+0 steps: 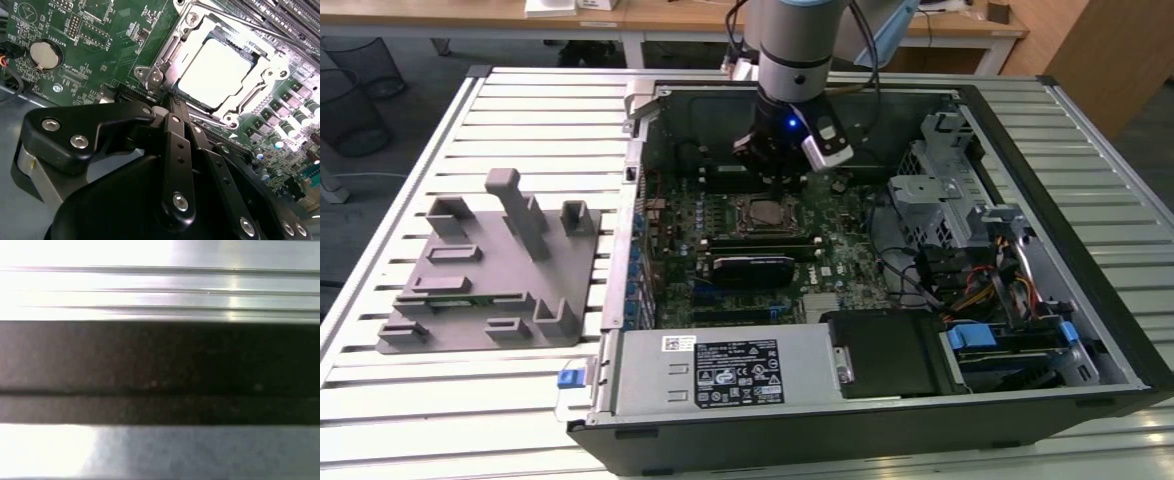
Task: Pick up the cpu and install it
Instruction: 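Install the first cpu locking lever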
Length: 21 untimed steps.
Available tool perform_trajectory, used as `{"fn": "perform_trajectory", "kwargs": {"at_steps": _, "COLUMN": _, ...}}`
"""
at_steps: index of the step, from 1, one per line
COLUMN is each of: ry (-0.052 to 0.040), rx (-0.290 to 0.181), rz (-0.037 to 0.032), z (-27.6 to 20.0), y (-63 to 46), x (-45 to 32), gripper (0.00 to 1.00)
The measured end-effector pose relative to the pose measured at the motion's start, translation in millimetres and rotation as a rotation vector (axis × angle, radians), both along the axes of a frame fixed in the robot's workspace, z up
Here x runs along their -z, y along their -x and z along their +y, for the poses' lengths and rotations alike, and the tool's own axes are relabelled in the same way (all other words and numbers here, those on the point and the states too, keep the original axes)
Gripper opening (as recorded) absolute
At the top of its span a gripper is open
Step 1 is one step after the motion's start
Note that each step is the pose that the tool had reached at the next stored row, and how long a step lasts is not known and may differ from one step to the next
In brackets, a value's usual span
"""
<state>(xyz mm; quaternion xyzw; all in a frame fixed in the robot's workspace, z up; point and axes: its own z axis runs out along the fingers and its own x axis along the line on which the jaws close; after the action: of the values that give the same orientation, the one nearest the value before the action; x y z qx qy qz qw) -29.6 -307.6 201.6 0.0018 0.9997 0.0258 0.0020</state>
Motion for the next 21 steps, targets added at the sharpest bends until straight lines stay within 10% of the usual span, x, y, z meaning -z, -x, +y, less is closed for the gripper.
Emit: {"fn": "perform_trajectory", "kwargs": {"at_steps": 21, "ry": 0.0207, "rx": 0.0, "rz": 0.0018, "z": -1.6, "y": -2.1, "x": 4.8, "gripper": 0.11}}
